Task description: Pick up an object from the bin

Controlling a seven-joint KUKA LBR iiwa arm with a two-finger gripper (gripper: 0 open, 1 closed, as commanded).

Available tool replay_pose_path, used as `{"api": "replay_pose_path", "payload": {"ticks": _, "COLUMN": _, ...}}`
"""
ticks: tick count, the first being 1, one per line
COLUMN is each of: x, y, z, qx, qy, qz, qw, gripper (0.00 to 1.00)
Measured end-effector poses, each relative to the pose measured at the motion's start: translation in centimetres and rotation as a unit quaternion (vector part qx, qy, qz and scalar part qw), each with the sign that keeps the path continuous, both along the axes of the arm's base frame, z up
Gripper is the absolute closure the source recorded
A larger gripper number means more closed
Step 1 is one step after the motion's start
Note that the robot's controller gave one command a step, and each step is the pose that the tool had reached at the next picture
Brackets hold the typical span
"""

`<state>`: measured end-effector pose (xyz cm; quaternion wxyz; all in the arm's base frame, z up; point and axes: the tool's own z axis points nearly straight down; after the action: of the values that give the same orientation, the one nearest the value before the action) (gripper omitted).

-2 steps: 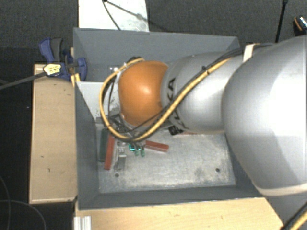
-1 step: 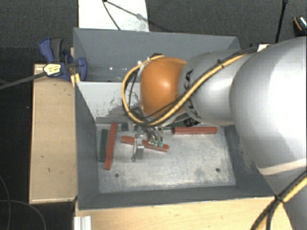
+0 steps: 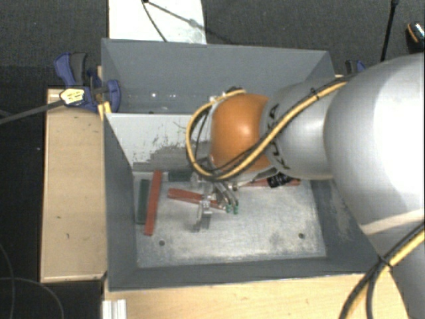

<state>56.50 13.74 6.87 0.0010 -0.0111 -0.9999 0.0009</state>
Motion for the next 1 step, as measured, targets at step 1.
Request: {"api": "replay_pose_path", "payload": {"ticks": 1, "x": 0.09, "y": 0.29, "z": 0.2, "qx": 0.002, "qy": -0.0019, "qz": -0.002, "qw": 1.0, "gripper": 1.0}}
